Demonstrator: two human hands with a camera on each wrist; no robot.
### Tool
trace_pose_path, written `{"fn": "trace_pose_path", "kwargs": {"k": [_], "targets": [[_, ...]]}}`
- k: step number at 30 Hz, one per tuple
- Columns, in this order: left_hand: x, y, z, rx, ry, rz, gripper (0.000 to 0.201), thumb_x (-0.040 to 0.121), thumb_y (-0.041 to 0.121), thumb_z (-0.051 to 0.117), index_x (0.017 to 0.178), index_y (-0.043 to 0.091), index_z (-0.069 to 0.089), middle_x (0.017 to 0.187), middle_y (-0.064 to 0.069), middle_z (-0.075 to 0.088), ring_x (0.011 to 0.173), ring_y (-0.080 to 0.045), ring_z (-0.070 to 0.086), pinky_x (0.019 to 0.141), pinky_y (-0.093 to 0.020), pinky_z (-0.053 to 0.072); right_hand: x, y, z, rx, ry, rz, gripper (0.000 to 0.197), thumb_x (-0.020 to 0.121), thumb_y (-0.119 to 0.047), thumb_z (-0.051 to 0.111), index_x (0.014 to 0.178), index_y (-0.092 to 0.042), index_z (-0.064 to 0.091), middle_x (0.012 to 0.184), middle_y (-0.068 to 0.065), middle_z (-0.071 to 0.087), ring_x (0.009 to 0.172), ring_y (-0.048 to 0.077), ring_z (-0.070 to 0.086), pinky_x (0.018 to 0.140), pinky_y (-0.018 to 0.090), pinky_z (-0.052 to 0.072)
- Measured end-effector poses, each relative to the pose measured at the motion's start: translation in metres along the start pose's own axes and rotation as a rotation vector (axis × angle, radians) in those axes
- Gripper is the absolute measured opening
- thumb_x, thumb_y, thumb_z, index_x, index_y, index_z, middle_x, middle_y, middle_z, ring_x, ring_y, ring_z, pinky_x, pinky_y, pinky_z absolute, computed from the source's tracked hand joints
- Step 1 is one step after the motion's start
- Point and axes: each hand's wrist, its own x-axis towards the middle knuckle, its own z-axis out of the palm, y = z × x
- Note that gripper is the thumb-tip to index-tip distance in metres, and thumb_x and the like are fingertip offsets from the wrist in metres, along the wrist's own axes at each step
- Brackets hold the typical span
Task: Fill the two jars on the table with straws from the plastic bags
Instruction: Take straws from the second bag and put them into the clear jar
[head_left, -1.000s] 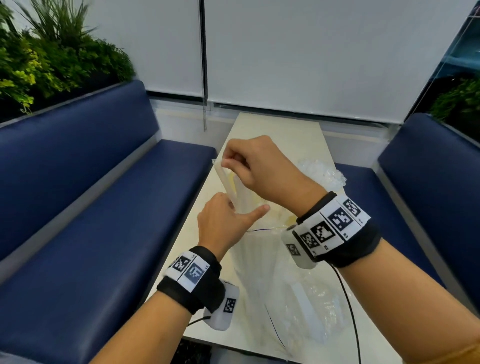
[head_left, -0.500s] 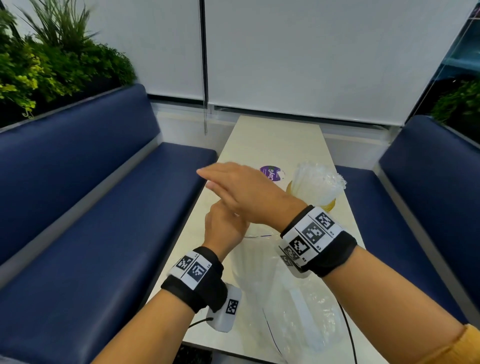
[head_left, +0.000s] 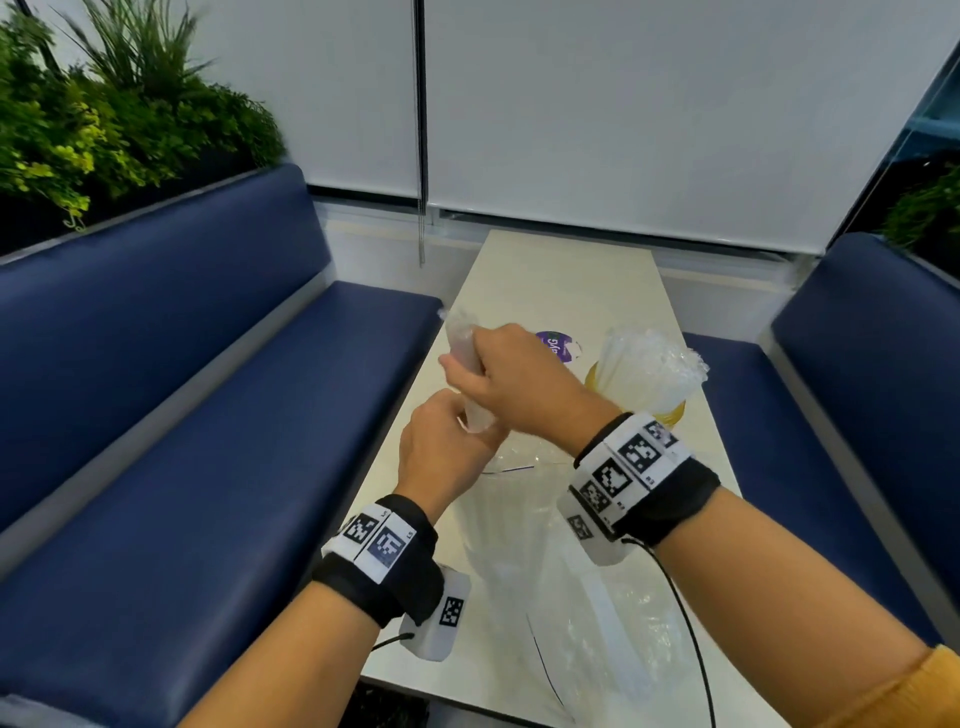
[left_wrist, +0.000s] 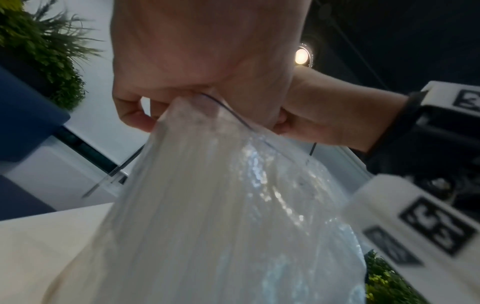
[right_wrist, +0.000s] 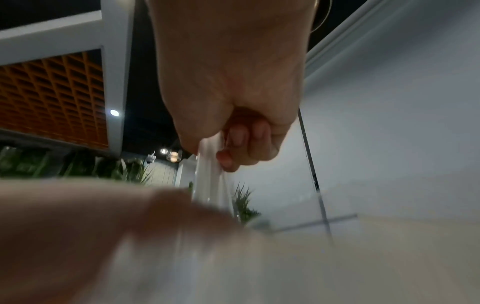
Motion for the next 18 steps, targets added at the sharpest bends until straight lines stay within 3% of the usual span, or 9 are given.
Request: {"fn": "trace_pose_path", "kwargs": {"k": [3, 7, 9, 11, 14, 18], "targets": [[0.003, -0.008, -0.005, 0.104, 0.002, -0.001, 0.042, 0.072, 0.062, 0.077, 0.081, 0.023, 0.064, 0.082, 0.006, 0.062, 0.074, -0.015, 0.058, 0.062, -0.032, 0.045, 0.02, 0.002, -0.034, 0.163, 0.125, -0.03, 0.046, 0.099, -0.037, 0.053, 0.062, -0.01, 0.047, 0.054, -0.002, 0.042, 0.048, 0.014, 0.036, 0.055, 0.034, 0.03], [0.0, -0.016, -0.016, 0.093, 0.007, -0.006, 0.035, 0.071, 0.054, 0.085, 0.088, 0.029, 0.067, 0.092, 0.011, 0.061, 0.08, -0.005, 0.056, 0.072, -0.029, 0.049, 0.047, 0.005, -0.092, 0.331, 0.376, -0.062, 0.043, 0.099, -0.03, 0.054, 0.067, -0.002, 0.059, 0.057, 0.009, 0.049, 0.053, 0.012, 0.042, 0.055, 0.036, 0.039], [-0.001, -0.021, -0.023, 0.084, 0.008, -0.015, 0.032, 0.072, 0.05, 0.086, 0.092, 0.032, 0.069, 0.092, 0.013, 0.059, 0.083, 0.001, 0.055, 0.071, -0.025, 0.045, 0.061, 0.015, -0.106, 0.355, 0.467, -0.046, 0.045, 0.099, -0.032, 0.053, 0.08, 0.007, 0.065, 0.07, 0.025, 0.06, 0.059, 0.018, 0.048, 0.055, 0.037, 0.043], [-0.001, -0.026, -0.029, 0.094, 0.004, -0.025, 0.031, 0.073, 0.048, 0.086, 0.094, 0.032, 0.07, 0.093, 0.013, 0.058, 0.083, 0.002, 0.054, 0.068, -0.022, 0.042, 0.075, 0.031, -0.105, 0.328, 0.519, -0.027, 0.046, 0.099, -0.034, 0.052, 0.082, 0.007, 0.065, 0.079, 0.027, 0.066, 0.061, 0.021, 0.051, 0.056, 0.034, 0.042], [-0.001, -0.035, -0.038, 0.11, 0.007, -0.023, 0.029, 0.074, 0.044, 0.086, 0.094, 0.03, 0.071, 0.092, 0.012, 0.059, 0.081, 0.0, 0.054, 0.065, -0.019, 0.04, 0.092, 0.06, -0.08, 0.209, 0.484, 0.083, 0.048, 0.099, -0.043, 0.049, 0.079, -0.001, 0.062, 0.076, 0.021, 0.066, 0.064, 0.028, 0.057, 0.06, 0.039, 0.044], [-0.002, -0.044, -0.047, 0.08, 0.005, -0.024, 0.024, 0.077, 0.037, 0.086, 0.095, 0.029, 0.071, 0.094, 0.01, 0.061, 0.084, -0.005, 0.057, 0.07, -0.021, 0.045, 0.093, 0.098, -0.021, 0.073, 0.204, 0.265, 0.049, 0.097, -0.055, 0.047, 0.071, -0.013, 0.05, 0.068, 0.009, 0.059, 0.06, 0.026, 0.054, 0.052, 0.031, 0.037]]}}
